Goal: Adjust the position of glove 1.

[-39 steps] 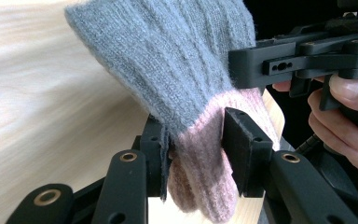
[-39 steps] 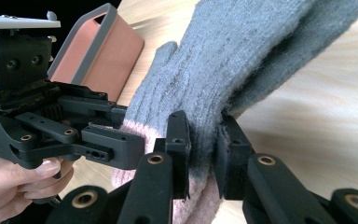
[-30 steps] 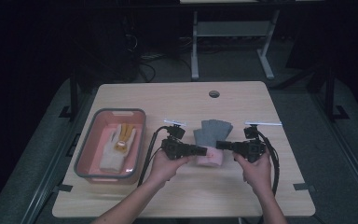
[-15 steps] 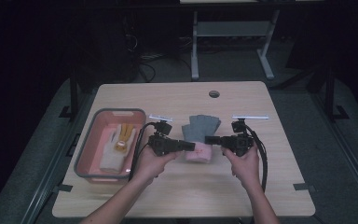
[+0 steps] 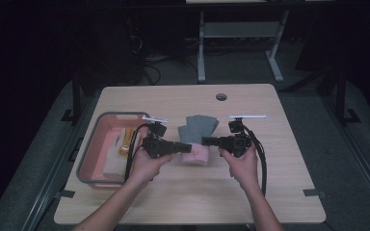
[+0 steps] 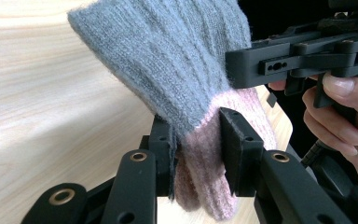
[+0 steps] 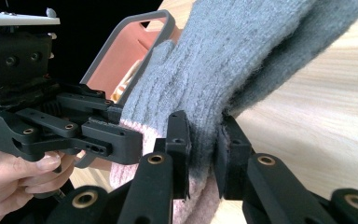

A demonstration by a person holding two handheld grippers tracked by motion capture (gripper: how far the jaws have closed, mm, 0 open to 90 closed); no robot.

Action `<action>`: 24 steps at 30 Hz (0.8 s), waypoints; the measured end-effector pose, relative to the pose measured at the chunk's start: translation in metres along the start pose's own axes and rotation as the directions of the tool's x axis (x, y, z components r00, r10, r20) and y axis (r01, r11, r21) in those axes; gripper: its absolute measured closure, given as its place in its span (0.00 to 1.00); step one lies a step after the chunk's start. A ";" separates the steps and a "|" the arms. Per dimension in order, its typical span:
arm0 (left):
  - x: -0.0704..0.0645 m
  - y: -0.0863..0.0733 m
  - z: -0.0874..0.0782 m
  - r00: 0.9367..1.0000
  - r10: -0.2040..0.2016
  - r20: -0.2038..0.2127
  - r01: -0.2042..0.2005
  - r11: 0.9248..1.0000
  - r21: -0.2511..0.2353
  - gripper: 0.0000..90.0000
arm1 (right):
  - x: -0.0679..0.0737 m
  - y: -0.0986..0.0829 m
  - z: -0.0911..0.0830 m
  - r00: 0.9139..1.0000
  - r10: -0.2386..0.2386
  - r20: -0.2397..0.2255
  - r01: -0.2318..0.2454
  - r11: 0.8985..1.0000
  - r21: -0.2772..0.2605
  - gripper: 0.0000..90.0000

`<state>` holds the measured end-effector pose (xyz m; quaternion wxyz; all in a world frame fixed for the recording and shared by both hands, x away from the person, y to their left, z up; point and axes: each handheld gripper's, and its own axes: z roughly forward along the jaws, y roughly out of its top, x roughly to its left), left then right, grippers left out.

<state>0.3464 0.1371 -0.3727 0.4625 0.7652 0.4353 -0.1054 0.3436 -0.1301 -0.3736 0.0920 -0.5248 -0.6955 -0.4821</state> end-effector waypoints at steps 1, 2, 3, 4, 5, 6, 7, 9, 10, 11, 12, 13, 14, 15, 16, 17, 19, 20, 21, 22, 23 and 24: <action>0.001 0.000 -0.002 1.000 0.002 -0.001 -0.002 1.000 -0.004 0.75 | 0.002 0.001 0.001 1.000 0.000 -0.002 0.000 1.000 0.002 0.86; 0.001 0.000 -0.004 1.000 0.002 -0.001 -0.002 1.000 -0.005 0.75 | 0.003 0.002 0.002 1.000 -0.005 -0.003 0.005 1.000 0.005 0.86; 0.002 0.000 -0.006 1.000 0.005 -0.003 -0.005 1.000 -0.004 0.75 | 0.005 0.003 0.003 1.000 -0.008 -0.005 0.008 1.000 0.005 0.86; 0.003 0.000 -0.009 1.000 0.010 -0.006 -0.010 1.000 -0.006 0.75 | 0.006 0.004 0.005 1.000 -0.011 -0.006 0.011 1.000 0.008 0.86; 0.003 0.000 -0.011 1.000 0.004 -0.009 -0.005 1.000 -0.008 0.75 | 0.008 0.006 0.006 1.000 -0.011 -0.009 0.011 1.000 0.013 0.86; 0.004 0.000 -0.012 1.000 0.007 -0.007 -0.007 1.000 -0.012 0.75 | 0.009 0.006 0.007 1.000 -0.014 -0.010 0.015 1.000 0.014 0.86; 0.004 0.000 -0.014 1.000 0.007 -0.009 -0.007 1.000 -0.014 0.75 | 0.011 0.007 0.009 1.000 -0.017 -0.011 0.017 1.000 0.015 0.86; 0.005 0.000 -0.018 1.000 0.006 -0.013 -0.006 1.000 -0.017 0.75 | 0.014 0.009 0.011 1.000 -0.024 -0.012 0.024 1.000 0.019 0.86; 0.006 0.000 -0.019 1.000 0.003 -0.014 -0.003 1.000 -0.020 0.75 | 0.016 0.010 0.013 1.000 -0.026 -0.013 0.026 0.999 0.019 0.86; 0.006 0.000 -0.022 1.000 0.005 -0.017 -0.005 1.000 -0.019 0.75 | 0.017 0.010 0.013 1.000 -0.027 -0.012 0.027 0.999 0.020 0.86; 0.007 0.000 -0.023 1.000 0.004 -0.016 -0.005 1.000 -0.021 0.75 | 0.019 0.012 0.014 0.999 -0.031 -0.012 0.031 0.999 0.023 0.86; 0.008 0.000 -0.025 1.000 0.004 -0.017 -0.004 1.000 -0.024 0.75 | 0.020 0.013 0.016 0.999 -0.037 -0.014 0.037 0.999 0.024 0.86; 0.008 0.000 -0.028 1.000 0.005 -0.016 -0.005 1.000 -0.024 0.75 | 0.021 0.014 0.017 0.999 -0.042 -0.016 0.043 0.999 0.026 0.86; 0.009 0.000 -0.029 1.000 0.004 -0.016 -0.004 1.000 -0.029 0.75 | 0.023 0.014 0.018 0.999 -0.041 -0.018 0.042 0.999 0.028 0.86; 0.010 0.000 -0.031 1.000 0.003 -0.015 -0.003 1.000 -0.030 0.75 | 0.024 0.015 0.019 0.999 -0.045 -0.019 0.045 0.999 0.030 0.86; 0.011 0.000 -0.033 1.000 0.002 -0.015 -0.003 0.999 -0.032 0.75 | 0.025 0.017 0.020 0.999 -0.045 -0.020 0.046 0.998 0.035 0.86; 0.012 0.000 -0.036 1.000 -0.001 -0.016 0.000 0.999 -0.038 0.75 | 0.028 0.018 0.022 0.998 -0.051 -0.021 0.052 0.998 0.040 0.86; 0.012 0.000 -0.038 1.000 0.000 -0.018 -0.001 0.999 -0.037 0.75 | 0.030 0.019 0.024 0.998 -0.056 -0.020 0.056 0.998 0.042 0.86; 0.013 0.000 -0.039 1.000 -0.001 -0.022 0.000 0.999 -0.040 0.75 | 0.031 0.020 0.025 0.998 -0.059 -0.020 0.060 0.997 0.045 0.86; 0.013 0.000 -0.041 1.000 -0.003 -0.022 0.002 0.999 -0.041 0.75 | 0.033 0.021 0.026 0.998 -0.059 -0.020 0.060 0.997 0.046 0.86; 0.014 0.000 -0.043 1.000 -0.003 -0.024 0.002 0.999 -0.043 0.75 | 0.034 0.022 0.027 0.998 -0.061 -0.022 0.062 0.997 0.047 0.86; 0.014 -0.001 -0.044 1.000 -0.002 -0.026 0.001 0.999 -0.043 0.75 | 0.035 0.023 0.028 0.998 -0.060 -0.027 0.061 0.997 0.049 0.86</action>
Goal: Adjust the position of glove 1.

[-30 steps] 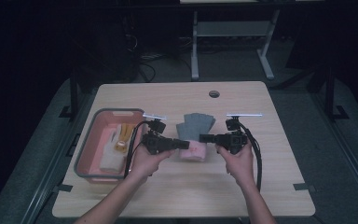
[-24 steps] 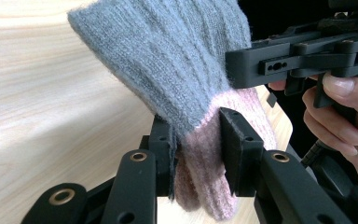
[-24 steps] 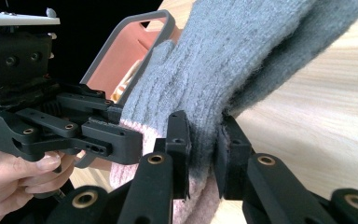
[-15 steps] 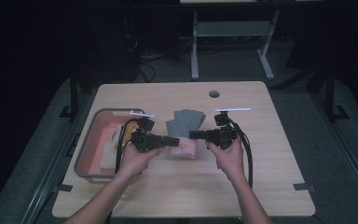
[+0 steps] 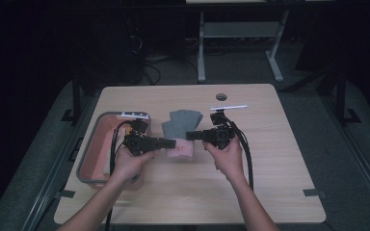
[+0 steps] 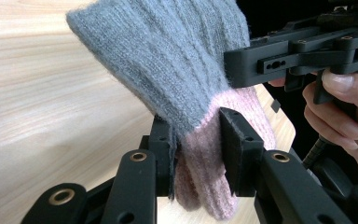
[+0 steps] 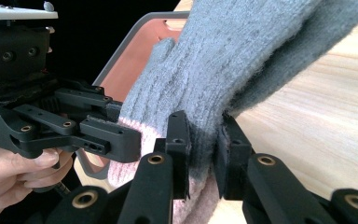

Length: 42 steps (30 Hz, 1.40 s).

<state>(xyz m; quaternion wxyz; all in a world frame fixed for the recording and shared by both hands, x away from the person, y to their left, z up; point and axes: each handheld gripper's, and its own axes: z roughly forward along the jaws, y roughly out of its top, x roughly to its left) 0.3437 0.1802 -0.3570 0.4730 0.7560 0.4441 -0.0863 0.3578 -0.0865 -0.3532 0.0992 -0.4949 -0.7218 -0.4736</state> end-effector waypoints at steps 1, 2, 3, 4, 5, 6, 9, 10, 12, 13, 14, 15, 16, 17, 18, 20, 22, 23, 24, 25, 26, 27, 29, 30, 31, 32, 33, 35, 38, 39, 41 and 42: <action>0.000 0.000 -0.001 1.000 -0.001 -0.002 0.001 1.000 -0.001 0.75 | 0.001 0.001 0.001 1.000 -0.002 -0.001 0.002 1.000 0.002 0.86; 0.001 0.000 -0.003 1.000 0.000 -0.004 0.000 1.000 -0.001 0.75 | 0.002 0.001 0.002 1.000 -0.003 -0.001 0.003 1.000 0.005 0.86; 0.001 0.000 -0.005 1.000 -0.001 -0.007 0.001 1.000 -0.002 0.75 | 0.003 0.002 0.003 1.000 -0.005 -0.002 0.005 1.000 0.010 0.86; 0.001 0.000 -0.006 1.000 -0.001 -0.006 0.001 1.000 -0.002 0.75 | 0.004 0.003 0.004 1.000 -0.013 -0.003 0.013 1.000 0.012 0.86; 0.002 0.000 -0.008 1.000 0.005 -0.009 -0.005 1.000 -0.003 0.75 | 0.005 0.004 0.005 1.000 -0.013 -0.007 0.013 1.000 0.015 0.86; 0.003 0.000 -0.009 1.000 0.006 -0.009 -0.006 1.000 -0.005 0.75 | 0.006 0.005 0.006 1.000 -0.012 -0.008 0.012 1.000 0.017 0.86; 0.004 0.000 -0.013 1.000 0.002 -0.013 -0.002 1.000 -0.013 0.75 | 0.009 0.007 0.008 1.000 -0.023 -0.006 0.023 0.999 0.027 0.86; 0.004 -0.001 -0.015 1.000 0.002 -0.013 -0.002 1.000 -0.013 0.75 | 0.010 0.008 0.009 1.000 -0.029 -0.009 0.029 0.999 0.026 0.86; 0.005 -0.001 -0.017 1.000 0.001 -0.016 -0.001 1.000 -0.014 0.75 | 0.012 0.009 0.011 1.000 -0.026 -0.015 0.027 0.999 0.029 0.86; 0.005 -0.001 -0.019 1.000 0.002 -0.019 -0.002 1.000 -0.013 0.75 | 0.012 0.010 0.012 1.000 -0.024 -0.016 0.024 0.999 0.030 0.86; 0.005 -0.001 -0.020 1.000 0.001 -0.021 -0.002 1.000 -0.014 0.75 | 0.013 0.010 0.013 1.000 -0.024 -0.018 0.025 0.999 0.035 0.86; 0.006 -0.002 -0.021 1.000 0.001 -0.023 -0.002 1.000 -0.015 0.75 | 0.014 0.011 0.014 0.999 -0.027 -0.021 0.028 0.999 0.037 0.86; 0.007 -0.002 -0.023 1.000 0.001 -0.024 -0.002 1.000 -0.017 0.75 | 0.015 0.011 0.015 0.999 -0.027 -0.020 0.027 0.999 0.039 0.86; 0.007 -0.002 -0.024 1.000 0.000 -0.025 -0.001 1.000 -0.017 0.75 | 0.016 0.012 0.017 0.999 -0.030 -0.022 0.031 0.999 0.039 0.86; 0.008 -0.002 -0.026 1.000 0.003 -0.026 -0.003 1.000 -0.016 0.75 | 0.017 0.012 0.018 0.999 -0.033 -0.024 0.034 0.999 0.039 0.86; 0.009 -0.002 -0.029 1.000 0.000 -0.030 -0.001 1.000 -0.019 0.75 | 0.019 0.014 0.020 0.999 -0.038 -0.026 0.039 0.998 0.045 0.86; 0.010 -0.003 -0.032 1.000 -0.003 -0.031 0.002 1.000 -0.024 0.75 | 0.021 0.015 0.022 0.999 -0.040 -0.028 0.042 0.998 0.048 0.86; 0.010 -0.003 -0.033 0.999 -0.003 -0.032 0.003 1.000 -0.025 0.75 | 0.023 0.016 0.023 0.999 -0.042 -0.029 0.043 0.998 0.050 0.86; 0.011 -0.003 -0.035 0.999 -0.002 -0.033 0.001 1.000 -0.025 0.75 | 0.024 0.016 0.024 0.999 -0.046 -0.028 0.047 0.998 0.051 0.86; 0.011 -0.003 -0.036 0.999 -0.004 -0.033 0.003 1.000 -0.026 0.75 | 0.025 0.017 0.025 0.998 -0.047 -0.029 0.049 0.997 0.053 0.86; 0.012 -0.003 -0.037 0.999 -0.006 -0.033 0.005 1.000 -0.029 0.75 | 0.026 0.018 0.026 0.998 -0.049 -0.032 0.050 0.997 0.052 0.86; 0.013 -0.004 -0.038 0.999 -0.009 -0.032 0.008 0.999 -0.032 0.75 | 0.027 0.018 0.027 0.998 -0.049 -0.032 0.051 0.997 0.053 0.86; 0.015 -0.005 -0.040 0.999 -0.013 -0.032 0.012 0.999 -0.038 0.75 | 0.029 0.019 0.029 0.998 -0.051 -0.033 0.053 0.997 0.057 0.86; 0.015 -0.006 -0.041 0.999 -0.016 -0.032 0.015 0.999 -0.040 0.75 | 0.029 0.019 0.030 0.998 -0.055 -0.033 0.057 0.997 0.058 0.86; 0.016 -0.006 -0.042 0.999 -0.016 -0.032 0.015 0.999 -0.040 0.75 | 0.030 0.019 0.031 0.998 -0.055 -0.035 0.057 0.997 0.059 0.86; 0.017 -0.006 -0.043 0.999 -0.014 -0.035 0.012 0.999 -0.039 0.75 | 0.031 0.020 0.032 0.998 -0.057 -0.035 0.059 0.996 0.060 0.86; 0.017 -0.006 -0.045 0.999 -0.012 -0.036 0.011 0.999 -0.038 0.75 | 0.032 0.020 0.033 0.998 -0.054 -0.037 0.056 0.997 0.060 0.86; 0.018 -0.007 -0.047 0.999 -0.014 -0.040 0.013 0.999 -0.039 0.75 | 0.033 0.020 0.035 0.997 -0.058 -0.040 0.061 0.996 0.060 0.86; 0.020 -0.008 -0.050 0.999 -0.018 -0.040 0.016 0.999 -0.042 0.75 | 0.036 0.022 0.039 0.997 -0.059 -0.041 0.062 0.996 0.066 0.86; 0.021 -0.008 -0.051 0.999 -0.022 -0.040 0.020 0.999 -0.047 0.75 | 0.036 0.022 0.039 0.997 -0.060 -0.043 0.062 0.996 0.067 0.86; 0.022 -0.009 -0.053 0.999 -0.020 -0.043 0.018 0.999 -0.048 0.75 | 0.038 0.023 0.042 0.997 -0.059 -0.045 0.062 0.996 0.066 0.86; 0.023 -0.009 -0.054 0.999 -0.022 -0.043 0.020 0.999 -0.046 0.75 | 0.039 0.023 0.043 0.997 -0.058 -0.045 0.061 0.996 0.071 0.86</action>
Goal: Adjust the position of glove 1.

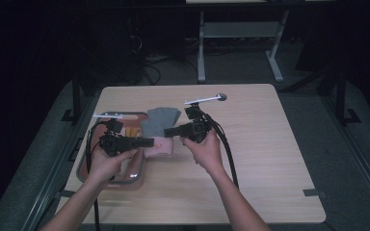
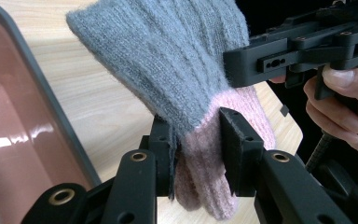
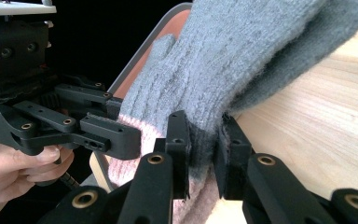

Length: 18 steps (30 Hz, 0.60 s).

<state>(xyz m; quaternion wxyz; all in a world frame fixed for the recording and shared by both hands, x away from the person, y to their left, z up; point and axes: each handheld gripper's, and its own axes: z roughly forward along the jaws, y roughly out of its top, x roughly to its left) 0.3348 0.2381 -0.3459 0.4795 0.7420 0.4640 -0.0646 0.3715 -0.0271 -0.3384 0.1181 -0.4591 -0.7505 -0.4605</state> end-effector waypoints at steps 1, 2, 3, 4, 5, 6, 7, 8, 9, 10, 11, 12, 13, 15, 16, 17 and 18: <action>0.001 0.000 -0.001 1.000 -0.003 0.000 0.003 1.000 -0.003 0.75 | 0.001 0.000 0.001 1.000 -0.002 0.001 0.002 1.000 0.000 0.86; 0.001 -0.001 -0.003 1.000 -0.006 -0.002 0.006 1.000 -0.004 0.75 | 0.002 0.001 0.002 1.000 -0.001 -0.001 0.001 1.000 0.001 0.86; 0.002 -0.001 -0.005 1.000 -0.005 -0.002 0.005 1.000 -0.004 0.75 | 0.003 0.001 0.003 1.000 -0.004 -0.003 0.004 1.000 0.002 0.86; 0.003 -0.001 -0.006 1.000 -0.004 -0.001 0.004 1.000 -0.004 0.75 | 0.004 0.002 0.004 1.000 -0.006 -0.005 0.006 1.000 0.006 0.86; 0.004 -0.002 -0.008 1.000 -0.006 -0.001 0.006 1.000 -0.006 0.75 | 0.005 0.002 0.005 1.000 -0.009 -0.005 0.009 1.000 0.007 0.86; 0.006 -0.002 -0.009 1.000 -0.010 0.000 0.010 1.000 -0.008 0.75 | 0.006 0.003 0.007 1.000 -0.010 -0.009 0.010 1.000 0.006 0.86; 0.007 -0.003 -0.010 1.000 -0.014 -0.001 0.014 1.000 -0.009 0.75 | 0.007 0.004 0.008 1.000 -0.010 -0.010 0.010 1.000 0.006 0.86; 0.008 -0.003 -0.011 1.000 -0.021 -0.002 0.021 1.000 -0.013 0.75 | 0.008 0.004 0.010 1.000 -0.012 -0.008 0.012 1.000 0.009 0.86; 0.009 -0.004 -0.013 1.000 -0.022 -0.004 0.022 1.000 -0.014 0.75 | 0.008 0.005 0.012 1.000 -0.016 -0.009 0.016 1.000 0.011 0.86; 0.010 -0.004 -0.014 1.000 -0.026 -0.006 0.026 1.000 -0.016 0.75 | 0.009 0.006 0.013 1.000 -0.014 -0.012 0.014 1.000 0.012 0.86; 0.011 -0.005 -0.016 1.000 -0.023 -0.009 0.023 1.000 -0.013 0.75 | 0.010 0.006 0.015 1.000 -0.018 -0.012 0.018 1.000 0.014 0.86; 0.012 -0.005 -0.017 1.000 -0.023 -0.013 0.023 1.000 -0.012 0.75 | 0.011 0.006 0.017 1.000 -0.020 -0.014 0.020 1.000 0.019 0.86; 0.012 -0.006 -0.018 0.999 -0.028 -0.016 0.028 1.000 -0.014 0.75 | 0.011 0.007 0.018 1.000 -0.023 -0.013 0.023 1.000 0.019 0.86; 0.014 -0.006 -0.021 0.999 -0.027 -0.022 0.027 1.000 -0.013 0.75 | 0.013 0.007 0.022 1.000 -0.025 -0.017 0.026 0.999 0.023 0.86; 0.014 -0.006 -0.023 0.999 -0.026 -0.024 0.026 1.000 -0.013 0.75 | 0.013 0.008 0.024 0.999 -0.025 -0.021 0.025 0.999 0.024 0.86; 0.016 -0.007 -0.024 0.999 -0.029 -0.026 0.029 0.999 -0.013 0.75 | 0.014 0.008 0.025 1.000 -0.022 -0.023 0.022 0.999 0.023 0.86; 0.016 -0.007 -0.026 0.999 -0.031 -0.029 0.031 0.999 -0.016 0.75 | 0.015 0.009 0.027 0.999 -0.024 -0.026 0.025 0.999 0.026 0.86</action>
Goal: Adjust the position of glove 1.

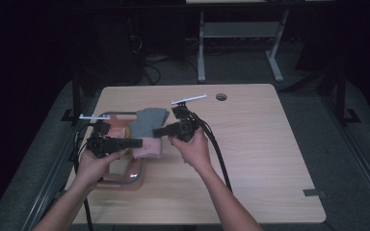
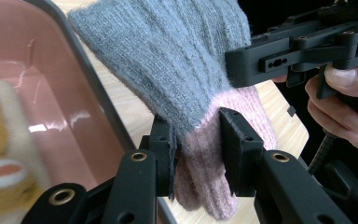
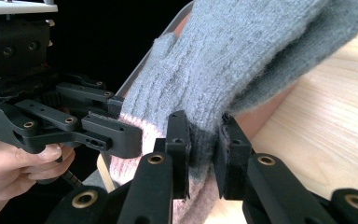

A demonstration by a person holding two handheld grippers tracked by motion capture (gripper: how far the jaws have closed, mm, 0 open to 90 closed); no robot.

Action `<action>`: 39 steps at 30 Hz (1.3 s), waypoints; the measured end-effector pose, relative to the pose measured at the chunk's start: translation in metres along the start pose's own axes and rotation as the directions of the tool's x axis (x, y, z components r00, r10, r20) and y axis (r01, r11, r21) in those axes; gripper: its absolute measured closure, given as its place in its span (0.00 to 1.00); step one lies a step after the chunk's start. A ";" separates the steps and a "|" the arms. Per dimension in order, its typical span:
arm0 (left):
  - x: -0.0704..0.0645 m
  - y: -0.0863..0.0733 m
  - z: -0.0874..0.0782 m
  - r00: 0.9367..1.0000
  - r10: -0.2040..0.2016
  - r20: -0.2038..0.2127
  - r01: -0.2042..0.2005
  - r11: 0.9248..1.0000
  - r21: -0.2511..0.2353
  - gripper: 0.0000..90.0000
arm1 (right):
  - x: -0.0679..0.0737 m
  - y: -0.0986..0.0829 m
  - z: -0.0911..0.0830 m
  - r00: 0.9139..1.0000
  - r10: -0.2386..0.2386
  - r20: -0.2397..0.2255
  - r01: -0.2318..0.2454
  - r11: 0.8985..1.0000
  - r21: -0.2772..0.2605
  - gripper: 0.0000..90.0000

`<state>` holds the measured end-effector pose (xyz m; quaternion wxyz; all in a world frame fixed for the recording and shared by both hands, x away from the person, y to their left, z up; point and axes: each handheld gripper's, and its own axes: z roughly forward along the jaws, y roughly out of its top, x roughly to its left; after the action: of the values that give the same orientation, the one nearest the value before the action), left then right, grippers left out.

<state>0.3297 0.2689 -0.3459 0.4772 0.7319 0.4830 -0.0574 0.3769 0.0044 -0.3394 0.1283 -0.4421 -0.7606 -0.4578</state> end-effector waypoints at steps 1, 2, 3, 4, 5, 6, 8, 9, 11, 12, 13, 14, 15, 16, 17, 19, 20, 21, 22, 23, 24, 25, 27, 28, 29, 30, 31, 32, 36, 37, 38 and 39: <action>0.001 0.000 -0.001 1.000 0.004 -0.005 -0.004 1.000 0.000 0.75 | 0.001 0.001 0.002 1.000 -0.001 -0.001 0.001 1.000 0.000 0.86; 0.002 0.000 -0.002 1.000 0.004 -0.011 -0.004 1.000 0.000 0.76 | 0.002 0.001 0.003 1.000 -0.003 -0.001 0.003 1.000 0.001 0.86; 0.003 -0.001 -0.003 1.000 0.003 -0.014 -0.003 1.000 -0.001 0.76 | 0.002 0.002 0.005 1.000 -0.001 -0.001 0.001 1.000 0.000 0.86; 0.005 -0.001 -0.004 1.000 0.000 -0.017 0.000 1.000 0.000 0.76 | 0.003 0.002 0.007 1.000 -0.003 0.002 0.003 1.000 0.003 0.86; 0.006 -0.001 -0.005 1.000 -0.004 -0.021 0.004 1.000 -0.002 0.76 | 0.004 0.003 0.009 1.000 0.000 0.005 0.000 1.000 0.003 0.86; 0.007 -0.001 -0.006 1.000 -0.006 -0.024 0.006 1.000 -0.002 0.76 | 0.005 0.003 0.011 1.000 -0.002 0.003 0.002 1.000 0.002 0.86; 0.009 -0.001 -0.010 1.000 -0.007 -0.029 0.007 1.000 -0.004 0.76 | 0.005 0.005 0.016 1.000 0.009 -0.007 -0.009 1.000 0.005 0.86; 0.010 -0.002 -0.011 0.999 -0.008 -0.032 0.008 1.000 -0.002 0.76 | 0.005 0.005 0.017 1.000 0.009 -0.011 -0.009 1.000 0.006 0.86; 0.012 -0.002 -0.013 0.999 -0.010 -0.033 0.010 1.000 -0.002 0.76 | 0.006 0.006 0.021 1.000 0.007 -0.015 -0.007 1.000 0.010 0.86; 0.013 -0.002 -0.015 0.999 -0.014 -0.037 0.014 1.000 -0.002 0.76 | 0.006 0.006 0.022 1.000 0.010 -0.017 -0.010 1.000 0.013 0.86; 0.015 -0.003 -0.016 0.999 -0.016 -0.039 0.015 1.000 -0.002 0.76 | 0.007 0.007 0.024 1.000 0.008 -0.019 -0.008 1.000 0.016 0.86; 0.016 -0.003 -0.018 0.999 -0.018 -0.041 0.018 1.000 -0.004 0.76 | 0.008 0.007 0.026 1.000 0.008 -0.020 -0.008 1.000 0.017 0.86; 0.017 -0.003 -0.019 0.999 -0.019 -0.041 0.018 1.000 -0.006 0.76 | 0.009 0.008 0.028 1.000 0.008 -0.023 -0.008 1.000 0.018 0.86; 0.018 -0.004 -0.021 0.999 -0.016 -0.044 0.016 1.000 -0.005 0.76 | 0.010 0.009 0.029 1.000 0.008 -0.023 -0.008 1.000 0.017 0.86; 0.019 -0.004 -0.022 0.999 -0.025 -0.045 0.024 1.000 -0.008 0.76 | 0.011 0.009 0.031 1.000 0.007 -0.023 -0.006 1.000 0.017 0.86; 0.021 -0.004 -0.025 0.998 -0.025 -0.052 0.025 1.000 -0.012 0.76 | 0.013 0.011 0.035 1.000 0.005 -0.025 -0.004 1.000 0.022 0.86; 0.023 -0.005 -0.026 0.998 -0.022 -0.055 0.022 1.000 -0.010 0.76 | 0.014 0.012 0.036 1.000 0.008 -0.026 -0.007 1.000 0.022 0.86; 0.024 -0.005 -0.027 0.998 -0.028 -0.057 0.028 1.000 -0.013 0.76 | 0.014 0.012 0.038 1.000 0.004 -0.026 -0.004 1.000 0.026 0.86; 0.026 -0.005 -0.029 0.998 -0.026 -0.061 0.026 1.000 -0.006 0.76 | 0.015 0.013 0.040 1.000 0.008 -0.025 -0.007 1.000 0.030 0.86; 0.027 -0.005 -0.029 0.998 -0.027 -0.065 0.027 1.000 -0.005 0.76 | 0.016 0.013 0.042 1.000 0.009 -0.026 -0.008 1.000 0.029 0.86; 0.029 -0.006 -0.030 0.997 -0.033 -0.069 0.033 0.999 -0.007 0.76 | 0.016 0.014 0.044 1.000 0.008 -0.026 -0.007 0.999 0.031 0.86; 0.030 -0.007 -0.031 0.997 -0.036 -0.072 0.036 0.999 -0.007 0.76 | 0.016 0.014 0.047 0.999 0.018 -0.030 -0.017 0.999 0.036 0.86; 0.034 -0.008 -0.033 0.996 -0.038 -0.075 0.038 0.999 -0.005 0.76 | 0.015 0.013 0.052 0.999 0.024 -0.036 -0.023 0.999 0.038 0.86; 0.035 -0.009 -0.034 0.996 -0.043 -0.078 0.043 0.999 -0.003 0.77 | 0.015 0.013 0.054 0.999 0.023 -0.040 -0.022 0.999 0.041 0.86; 0.037 -0.009 -0.034 0.996 -0.042 -0.077 0.042 0.999 -0.001 0.77 | 0.015 0.013 0.056 0.999 0.027 -0.043 -0.025 0.999 0.044 0.86; 0.038 -0.010 -0.035 0.996 -0.049 -0.077 0.050 0.999 0.000 0.77 | 0.015 0.013 0.058 0.999 0.027 -0.047 -0.025 0.999 0.046 0.86; 0.038 -0.010 -0.036 0.996 -0.053 -0.078 0.053 0.999 0.001 0.77 | 0.015 0.013 0.060 0.998 0.027 -0.048 -0.025 0.998 0.050 0.86; 0.040 -0.011 -0.037 0.996 -0.048 -0.078 0.049 0.999 0.002 0.77 | 0.015 0.013 0.061 0.998 0.029 -0.049 -0.026 0.998 0.052 0.86; 0.045 -0.014 -0.040 0.994 -0.062 -0.086 0.062 0.998 0.000 0.77 | 0.016 0.013 0.068 0.998 0.031 -0.057 -0.028 0.998 0.059 0.86; 0.045 -0.014 -0.040 0.994 -0.062 -0.086 0.062 0.998 0.000 0.77 | 0.016 0.013 0.068 0.998 0.031 -0.057 -0.028 0.998 0.059 0.86; 0.046 -0.014 -0.040 0.994 -0.065 -0.089 0.066 0.998 0.001 0.77 | 0.016 0.013 0.071 0.998 0.035 -0.058 -0.032 0.998 0.063 0.86; 0.047 -0.015 -0.041 0.994 -0.065 -0.091 0.065 0.998 0.003 0.77 | 0.016 0.013 0.073 0.997 0.038 -0.060 -0.034 0.997 0.065 0.86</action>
<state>0.3279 0.3318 -0.3594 0.4506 0.7190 0.5275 -0.0411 0.3936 0.0746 -0.3622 0.1739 -0.4373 -0.7625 -0.4440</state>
